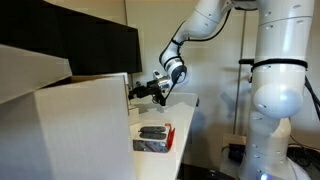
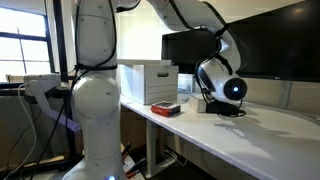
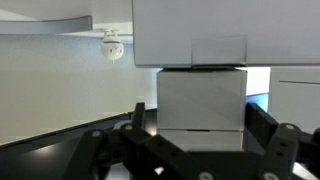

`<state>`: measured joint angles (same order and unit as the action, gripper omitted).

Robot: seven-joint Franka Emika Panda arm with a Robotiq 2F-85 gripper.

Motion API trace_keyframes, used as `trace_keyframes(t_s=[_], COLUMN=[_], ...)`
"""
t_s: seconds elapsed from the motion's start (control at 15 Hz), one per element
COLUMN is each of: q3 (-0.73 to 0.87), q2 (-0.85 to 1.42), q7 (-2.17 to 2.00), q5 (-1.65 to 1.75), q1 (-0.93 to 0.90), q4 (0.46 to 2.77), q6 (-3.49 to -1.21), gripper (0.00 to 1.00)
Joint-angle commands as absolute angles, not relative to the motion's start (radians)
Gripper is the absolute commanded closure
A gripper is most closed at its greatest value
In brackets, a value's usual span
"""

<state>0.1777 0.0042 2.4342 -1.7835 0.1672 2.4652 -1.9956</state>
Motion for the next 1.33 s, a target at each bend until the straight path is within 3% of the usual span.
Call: trace_keyframes(t_s=[0.0,1.27], q3=[0.181,0.217], q2=[0.027,0.118], q7=[2.476,2.523], q5=[-1.757,-1.697], q1=[0.173,0.183], q4=[2.442,2.384], q6=[-1.98,-1.802], gripper=[0.0,0.0])
